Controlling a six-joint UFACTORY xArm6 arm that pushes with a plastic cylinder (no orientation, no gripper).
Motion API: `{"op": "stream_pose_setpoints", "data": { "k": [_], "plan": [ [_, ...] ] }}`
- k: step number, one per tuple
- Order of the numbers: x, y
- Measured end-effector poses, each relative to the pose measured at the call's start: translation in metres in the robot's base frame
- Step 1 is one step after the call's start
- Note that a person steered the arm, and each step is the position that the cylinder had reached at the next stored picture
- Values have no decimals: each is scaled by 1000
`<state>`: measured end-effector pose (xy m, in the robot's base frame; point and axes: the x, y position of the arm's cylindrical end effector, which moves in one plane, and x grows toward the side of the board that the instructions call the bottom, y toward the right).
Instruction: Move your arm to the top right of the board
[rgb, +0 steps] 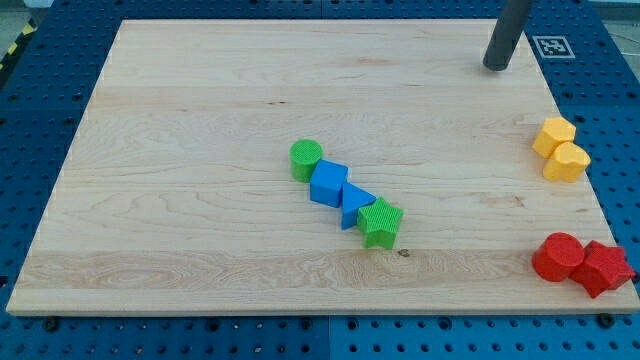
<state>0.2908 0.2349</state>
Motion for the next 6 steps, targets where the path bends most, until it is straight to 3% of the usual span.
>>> {"op": "stream_pose_setpoints", "data": {
  "k": [6],
  "plan": [
    [-34,0]
  ]
}}
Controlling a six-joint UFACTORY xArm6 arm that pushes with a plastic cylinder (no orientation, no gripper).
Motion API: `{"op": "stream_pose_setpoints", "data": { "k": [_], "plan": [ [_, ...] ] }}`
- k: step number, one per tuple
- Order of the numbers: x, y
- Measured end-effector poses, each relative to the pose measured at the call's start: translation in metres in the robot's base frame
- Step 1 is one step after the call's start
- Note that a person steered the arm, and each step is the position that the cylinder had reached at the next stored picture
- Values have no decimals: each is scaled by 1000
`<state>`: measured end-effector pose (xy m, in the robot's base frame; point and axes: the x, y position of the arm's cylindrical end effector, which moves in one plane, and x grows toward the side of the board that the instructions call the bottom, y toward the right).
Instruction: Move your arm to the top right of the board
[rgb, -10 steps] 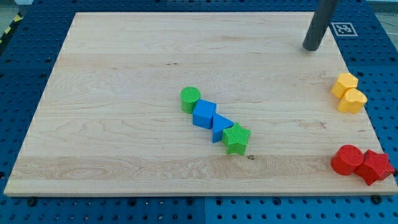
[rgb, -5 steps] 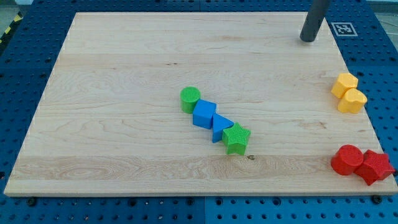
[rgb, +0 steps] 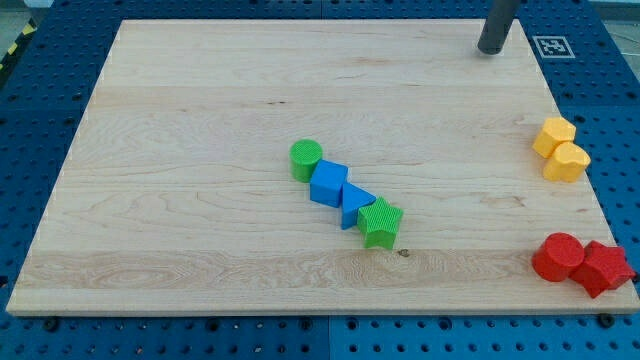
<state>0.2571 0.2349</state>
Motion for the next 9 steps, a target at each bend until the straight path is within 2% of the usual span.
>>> {"op": "stream_pose_setpoints", "data": {
  "k": [9],
  "plan": [
    [-41,0]
  ]
}}
